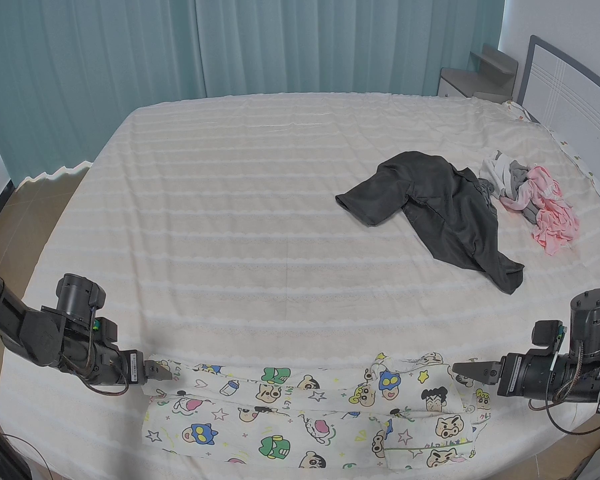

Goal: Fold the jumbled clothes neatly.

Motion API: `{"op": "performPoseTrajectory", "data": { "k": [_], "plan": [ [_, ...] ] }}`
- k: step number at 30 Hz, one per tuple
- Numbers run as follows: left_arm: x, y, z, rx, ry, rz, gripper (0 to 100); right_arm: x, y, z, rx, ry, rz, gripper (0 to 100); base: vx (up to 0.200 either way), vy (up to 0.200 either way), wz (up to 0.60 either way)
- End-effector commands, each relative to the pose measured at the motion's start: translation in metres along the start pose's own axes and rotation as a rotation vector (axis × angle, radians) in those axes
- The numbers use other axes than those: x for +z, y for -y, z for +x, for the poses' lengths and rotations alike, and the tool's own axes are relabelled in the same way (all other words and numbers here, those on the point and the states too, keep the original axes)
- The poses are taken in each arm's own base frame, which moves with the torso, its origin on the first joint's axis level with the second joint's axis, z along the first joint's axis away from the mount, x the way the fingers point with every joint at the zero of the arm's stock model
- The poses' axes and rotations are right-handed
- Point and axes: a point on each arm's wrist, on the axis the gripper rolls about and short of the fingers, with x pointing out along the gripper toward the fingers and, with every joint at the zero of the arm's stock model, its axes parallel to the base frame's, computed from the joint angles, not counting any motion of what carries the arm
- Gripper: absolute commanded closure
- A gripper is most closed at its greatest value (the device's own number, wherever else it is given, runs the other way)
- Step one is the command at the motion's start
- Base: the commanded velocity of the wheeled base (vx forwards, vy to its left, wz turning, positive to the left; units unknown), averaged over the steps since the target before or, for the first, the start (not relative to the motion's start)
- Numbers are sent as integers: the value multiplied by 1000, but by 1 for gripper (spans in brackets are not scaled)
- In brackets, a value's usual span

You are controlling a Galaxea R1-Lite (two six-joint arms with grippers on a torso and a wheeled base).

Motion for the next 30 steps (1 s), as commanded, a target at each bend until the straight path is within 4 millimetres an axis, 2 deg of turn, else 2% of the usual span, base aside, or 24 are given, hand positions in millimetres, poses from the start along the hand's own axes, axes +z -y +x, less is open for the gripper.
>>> {"op": "performPoseTrajectory", "data": {
  "k": [1, 14, 19, 27, 28, 30],
  "plan": [
    [-7, -3, 21, 10, -86, -5, 0, 0, 0, 0, 1, 0, 0, 0, 0, 0, 0],
    [-12, 4, 56, 8, -110, 36, 0, 0, 0, 0, 0, -2, -2, 0, 0, 0, 0],
    [-22, 13, 57, 17, -130, 74, 0, -1, 1, 0, -1, -4, -1, 0, 0, 0, 0],
    [-24, 17, 62, 45, -119, 96, 0, -1, 0, -1, 1, -2, -10, 0, 0, 0, 0],
    [-24, 18, 62, 43, -120, 99, 100, -1, 1, 0, -1, -3, -9, 0, 0, 0, 0],
    [-25, 19, 62, 42, -120, 105, 100, -1, 0, -1, 0, -2, -9, 0, 0, 0, 0]
  ]
}}
